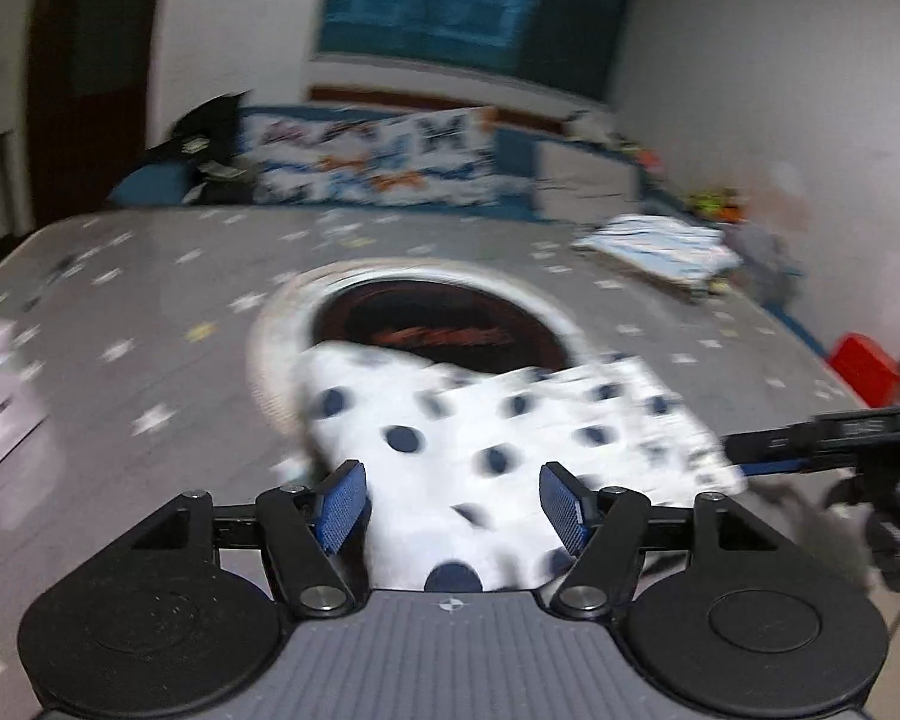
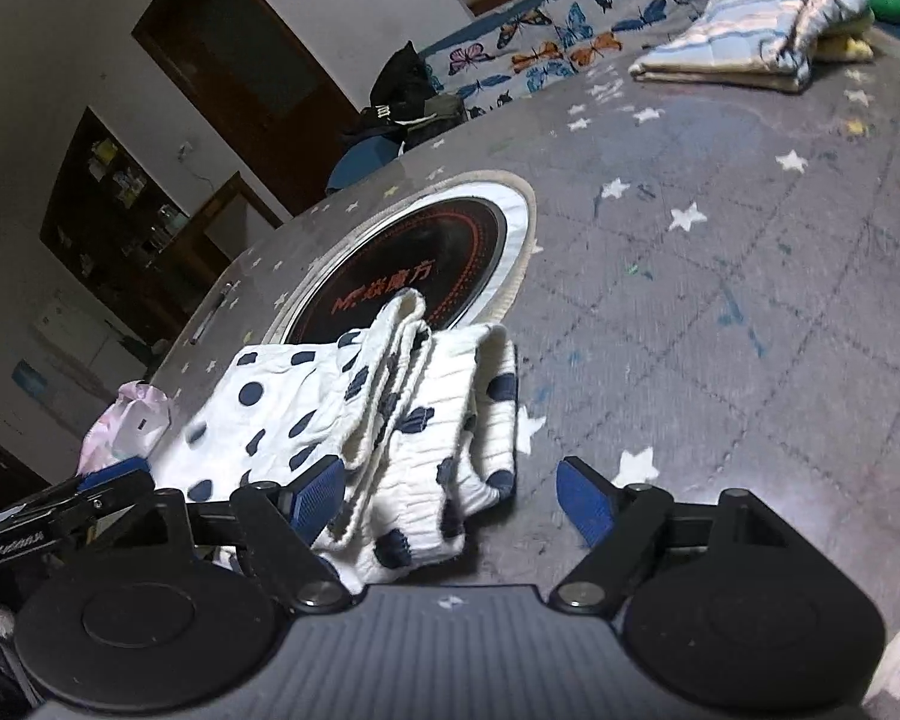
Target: Fold clothes
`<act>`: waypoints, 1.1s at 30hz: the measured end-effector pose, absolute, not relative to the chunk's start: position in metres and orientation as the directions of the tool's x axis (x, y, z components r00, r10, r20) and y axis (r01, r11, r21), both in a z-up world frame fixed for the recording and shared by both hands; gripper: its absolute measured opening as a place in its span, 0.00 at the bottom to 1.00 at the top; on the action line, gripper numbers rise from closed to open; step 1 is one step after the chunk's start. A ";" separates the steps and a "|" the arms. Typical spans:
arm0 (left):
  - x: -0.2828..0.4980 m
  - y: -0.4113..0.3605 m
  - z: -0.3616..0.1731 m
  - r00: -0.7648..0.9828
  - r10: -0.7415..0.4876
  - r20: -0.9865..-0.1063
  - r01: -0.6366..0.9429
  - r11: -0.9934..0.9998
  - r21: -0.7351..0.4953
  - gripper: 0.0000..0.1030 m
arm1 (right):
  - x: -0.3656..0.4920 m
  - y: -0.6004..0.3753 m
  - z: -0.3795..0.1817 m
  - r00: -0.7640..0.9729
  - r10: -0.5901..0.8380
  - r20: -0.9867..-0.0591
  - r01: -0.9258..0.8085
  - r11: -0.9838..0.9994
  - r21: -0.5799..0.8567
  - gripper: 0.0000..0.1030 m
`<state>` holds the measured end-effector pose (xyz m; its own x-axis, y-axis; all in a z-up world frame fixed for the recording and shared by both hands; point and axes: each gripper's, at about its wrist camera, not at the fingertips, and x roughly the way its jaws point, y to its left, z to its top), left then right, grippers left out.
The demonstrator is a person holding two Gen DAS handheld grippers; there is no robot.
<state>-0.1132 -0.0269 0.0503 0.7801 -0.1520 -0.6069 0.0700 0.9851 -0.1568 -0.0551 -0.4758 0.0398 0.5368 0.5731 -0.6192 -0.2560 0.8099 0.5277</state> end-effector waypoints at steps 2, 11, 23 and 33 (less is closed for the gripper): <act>-0.113 -0.015 0.049 0.781 -0.075 -0.620 -0.006 0.992 -0.127 0.65 | -0.053 -0.475 0.040 0.540 0.572 -0.618 -0.261 0.811 0.523 0.78; -0.107 -0.047 0.061 0.783 -0.276 -0.558 0.196 0.960 -0.201 0.65 | -0.050 -0.476 0.039 0.528 0.583 -0.618 -0.238 0.800 0.551 0.78; -0.106 -0.161 0.034 0.692 -0.444 -0.569 0.561 0.827 0.037 0.72 | -0.046 -0.488 0.024 0.419 0.725 -0.547 -0.134 0.645 0.752 0.79; -0.102 -0.182 0.014 0.713 -0.389 -0.583 0.561 0.815 0.142 0.75 | -0.041 -0.467 0.044 0.376 0.806 -0.456 -0.206 0.553 0.808 0.79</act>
<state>-0.1021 -0.1818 0.0141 0.7132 -0.3893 -0.5829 0.5613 0.8153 0.1422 -0.0407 -0.4668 0.0439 0.3765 0.8064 -0.4561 -0.2057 0.5528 0.8075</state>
